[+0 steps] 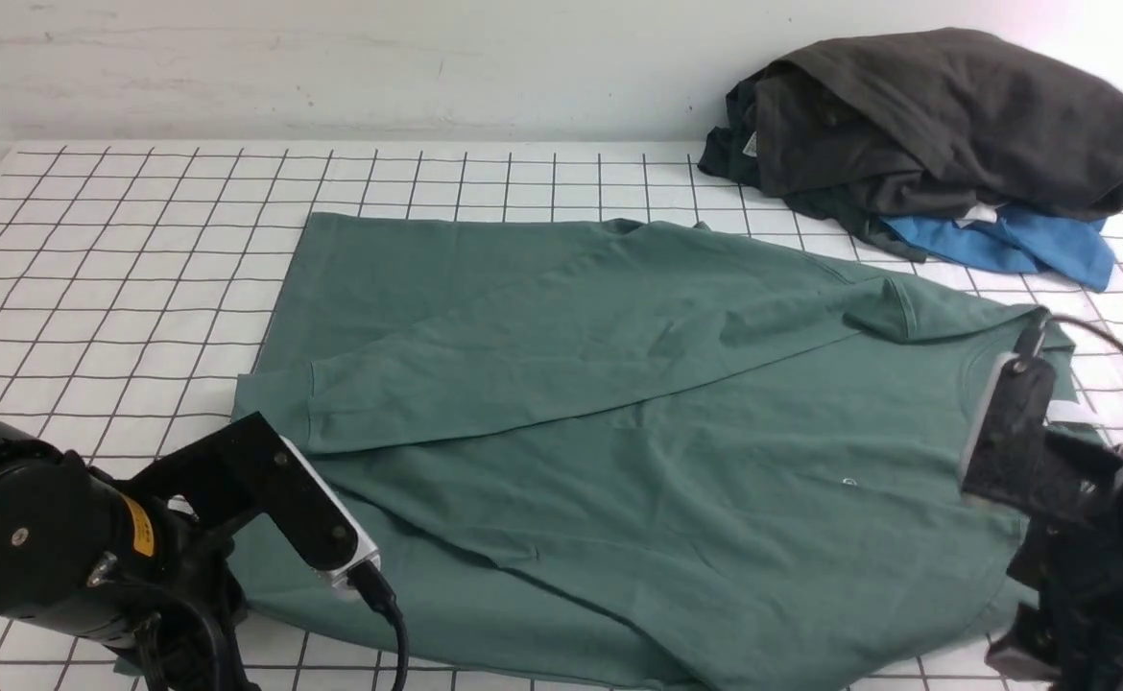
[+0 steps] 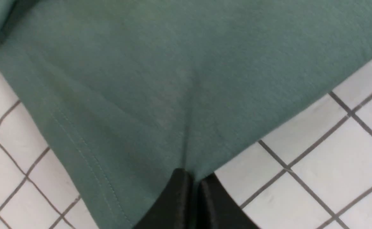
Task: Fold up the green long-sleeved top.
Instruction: Use both arms simultaneously to clamp the lower edge of the clothing fabric, then use both arms to drag the lower edge of the fabric forward and fold it over the upper edge, then use the right arm to clamp the right edge of the fabric, then use the right arm to drag the right edge of the fabric to the left and folds it over the left edge
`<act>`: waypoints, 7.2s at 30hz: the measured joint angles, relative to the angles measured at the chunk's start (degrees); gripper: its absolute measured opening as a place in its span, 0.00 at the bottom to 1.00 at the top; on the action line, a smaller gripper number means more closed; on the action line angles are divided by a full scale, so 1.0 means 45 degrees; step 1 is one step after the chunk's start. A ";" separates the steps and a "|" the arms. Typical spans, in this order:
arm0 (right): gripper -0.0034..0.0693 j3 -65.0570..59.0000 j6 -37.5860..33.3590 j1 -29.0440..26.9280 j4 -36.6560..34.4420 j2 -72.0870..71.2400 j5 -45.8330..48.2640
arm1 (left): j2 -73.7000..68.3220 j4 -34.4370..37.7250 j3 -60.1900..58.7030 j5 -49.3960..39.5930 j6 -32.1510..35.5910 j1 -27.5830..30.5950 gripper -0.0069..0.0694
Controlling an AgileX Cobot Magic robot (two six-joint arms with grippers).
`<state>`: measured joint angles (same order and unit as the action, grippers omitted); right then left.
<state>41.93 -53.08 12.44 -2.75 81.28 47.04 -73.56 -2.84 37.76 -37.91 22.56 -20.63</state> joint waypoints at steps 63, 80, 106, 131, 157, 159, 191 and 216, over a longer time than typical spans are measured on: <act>0.05 1.8785 0.4191 -0.0004 -0.5126 1.3127 0.4518 | -1.6414 0.3182 2.5247 -0.7350 -0.2349 0.2728 0.29; 0.03 1.9578 0.5576 -0.0738 -0.5863 1.4480 -0.2816 | -1.5292 0.3199 2.4471 -0.7474 -0.1797 0.2261 0.08; 0.05 2.0320 -0.0422 0.0470 -1.0525 1.5956 -0.2382 | -1.4002 0.2486 1.9899 -0.7439 -0.1797 0.2241 0.08; 0.27 2.0124 0.9131 -0.3677 -0.1784 1.0103 0.5256 | -0.4550 0.1195 1.0347 -0.6362 -0.1928 0.2289 0.08; 0.80 1.7126 1.1024 -0.3964 0.0167 1.2494 0.5299 | 0.2120 0.2734 0.1988 -0.3020 -0.2308 0.2289 0.08; 0.80 1.7126 1.1014 -0.4144 0.0112 1.2414 0.5295 | 0.1893 0.2703 0.1978 -0.2812 -0.2299 0.2289 0.08; 0.08 1.5767 1.0263 -0.5003 0.1597 0.8189 0.5434 | 0.4205 0.2727 0.1934 -0.3401 -0.2232 0.2289 0.08; 0.17 1.7517 0.9755 0.3947 -0.4601 1.1451 -0.0169 | 0.5115 0.2799 0.1910 -0.2442 -0.2232 0.2289 0.08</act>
<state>120.75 -9.18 30.20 -23.45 132.81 46.28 -50.55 9.76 46.36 -48.90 12.51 -10.33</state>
